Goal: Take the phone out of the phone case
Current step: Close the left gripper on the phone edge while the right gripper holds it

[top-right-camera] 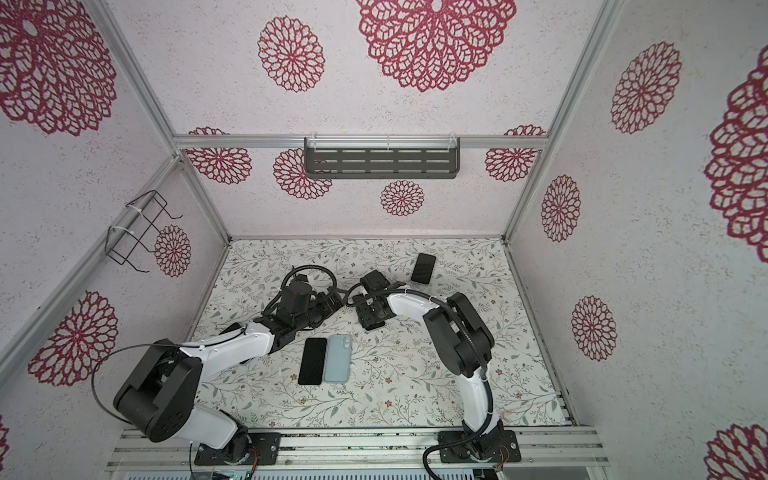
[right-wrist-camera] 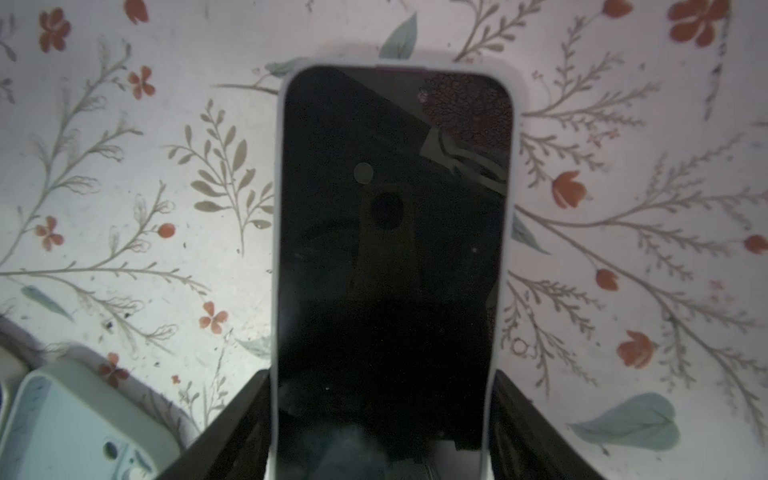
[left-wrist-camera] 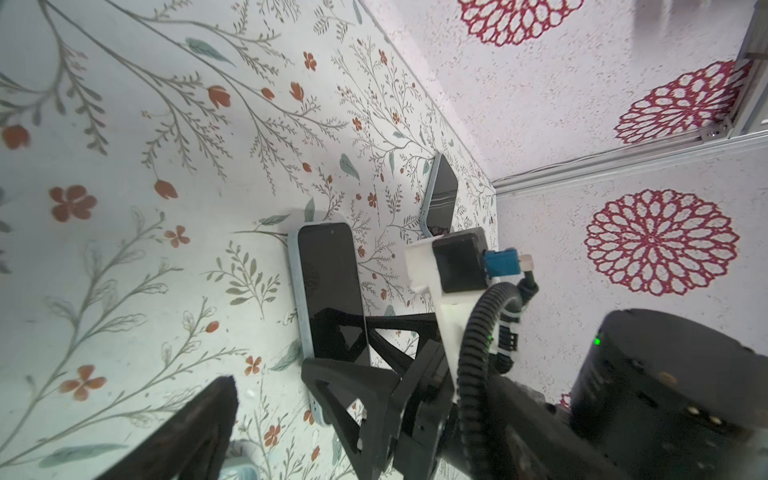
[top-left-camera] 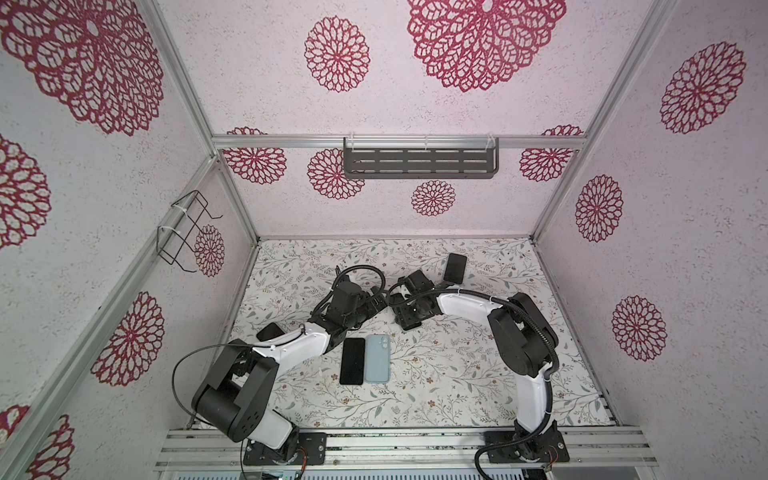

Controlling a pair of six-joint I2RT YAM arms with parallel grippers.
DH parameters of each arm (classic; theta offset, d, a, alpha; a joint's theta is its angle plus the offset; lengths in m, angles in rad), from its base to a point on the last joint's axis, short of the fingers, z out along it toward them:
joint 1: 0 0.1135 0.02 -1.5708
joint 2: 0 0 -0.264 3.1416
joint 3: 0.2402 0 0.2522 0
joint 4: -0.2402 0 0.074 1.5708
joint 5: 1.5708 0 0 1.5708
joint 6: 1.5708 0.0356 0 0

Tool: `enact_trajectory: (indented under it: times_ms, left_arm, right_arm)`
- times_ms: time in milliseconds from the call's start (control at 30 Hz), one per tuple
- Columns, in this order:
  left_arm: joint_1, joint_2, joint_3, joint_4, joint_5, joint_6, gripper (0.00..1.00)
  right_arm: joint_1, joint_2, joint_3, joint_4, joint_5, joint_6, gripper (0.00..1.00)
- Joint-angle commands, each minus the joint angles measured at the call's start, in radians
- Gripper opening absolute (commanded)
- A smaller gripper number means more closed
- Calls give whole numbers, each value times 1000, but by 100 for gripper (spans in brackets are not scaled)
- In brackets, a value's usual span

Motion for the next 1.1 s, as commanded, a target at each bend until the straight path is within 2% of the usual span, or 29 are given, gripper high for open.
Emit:
enact_trajectory:
  times_ms: [0,267,667,800,1067]
  left_arm:
    - [-6,38,19,61,27,-39,97]
    - [-13,161,48,125,78,-115,98]
    - [-12,283,49,209,94,-210,100]
    - [18,232,-49,298,68,-259,99]
    - [29,56,-137,311,62,-244,97]
  right_arm:
    - [-35,-56,-68,45,-106,38,43]
    - [-65,-103,-161,161,-239,51,40]
    - [-72,-128,-211,197,-296,50,38]
    - [-84,-127,-212,184,-296,53,38]
    - [-101,-125,-216,168,-280,58,38]
